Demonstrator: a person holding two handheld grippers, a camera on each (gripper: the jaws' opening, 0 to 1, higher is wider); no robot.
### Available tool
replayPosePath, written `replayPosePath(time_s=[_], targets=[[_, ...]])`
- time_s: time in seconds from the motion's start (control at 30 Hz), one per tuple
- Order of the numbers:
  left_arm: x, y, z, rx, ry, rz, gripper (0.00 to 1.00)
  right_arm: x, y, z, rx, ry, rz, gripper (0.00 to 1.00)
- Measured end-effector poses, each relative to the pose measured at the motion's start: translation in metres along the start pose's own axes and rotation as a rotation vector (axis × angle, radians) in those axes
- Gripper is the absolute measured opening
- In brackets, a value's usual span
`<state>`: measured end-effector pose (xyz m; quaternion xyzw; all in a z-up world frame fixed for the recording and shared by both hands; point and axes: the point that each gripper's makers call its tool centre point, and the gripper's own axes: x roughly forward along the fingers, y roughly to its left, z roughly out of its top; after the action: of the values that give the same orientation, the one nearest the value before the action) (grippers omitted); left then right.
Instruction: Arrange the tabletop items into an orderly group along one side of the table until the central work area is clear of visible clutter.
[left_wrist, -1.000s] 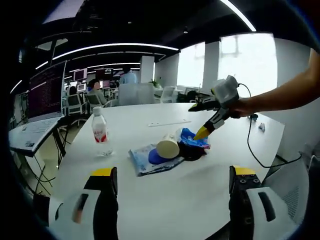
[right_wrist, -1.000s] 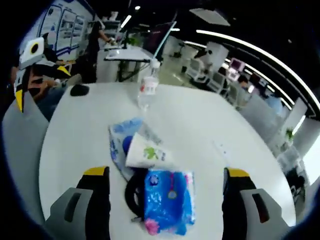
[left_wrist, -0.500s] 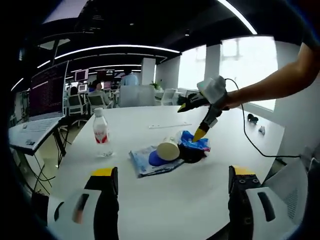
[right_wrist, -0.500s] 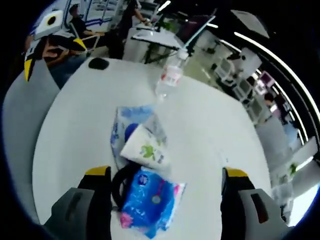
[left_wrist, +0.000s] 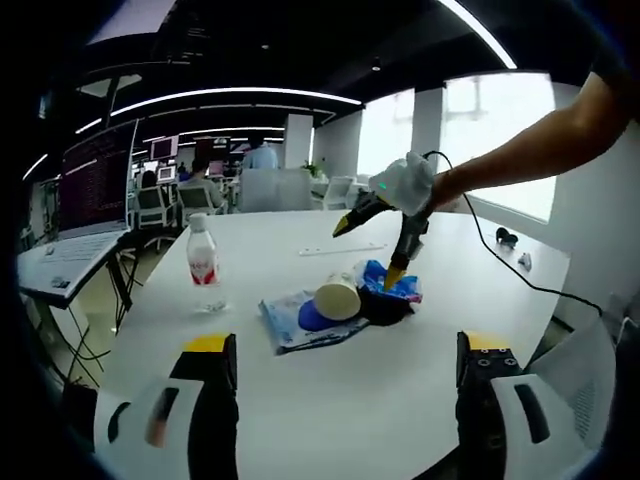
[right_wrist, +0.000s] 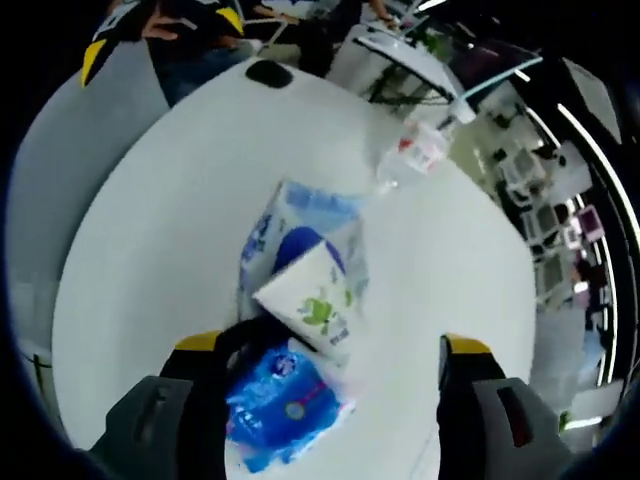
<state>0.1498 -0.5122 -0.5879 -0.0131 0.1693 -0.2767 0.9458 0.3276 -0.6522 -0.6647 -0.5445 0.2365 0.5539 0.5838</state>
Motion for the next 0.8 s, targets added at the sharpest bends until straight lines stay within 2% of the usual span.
replayPosePath(time_s=[0.13,0.4,0.5,0.8], targets=[[0.000,0.002,0.005,-0.008,-0.017,0.006,0.89,0.007,-0.001,0.002,-0.071,0.019,0.034,0.82],[0.000,0.003,0.000,-0.023,-0.007,0.006,0.89,0.024,0.003,0.007,-0.228,0.066,0.108,0.76],[0.000,0.002,-0.003,-0.022,0.002,0.004,0.89,0.029,0.004,0.011,-0.233,0.058,0.122,0.75],[-0.001,0.001,-0.001,-0.039,-0.006,0.006,0.89,0.042,0.011,0.015,-0.323,0.078,0.180,0.71]])
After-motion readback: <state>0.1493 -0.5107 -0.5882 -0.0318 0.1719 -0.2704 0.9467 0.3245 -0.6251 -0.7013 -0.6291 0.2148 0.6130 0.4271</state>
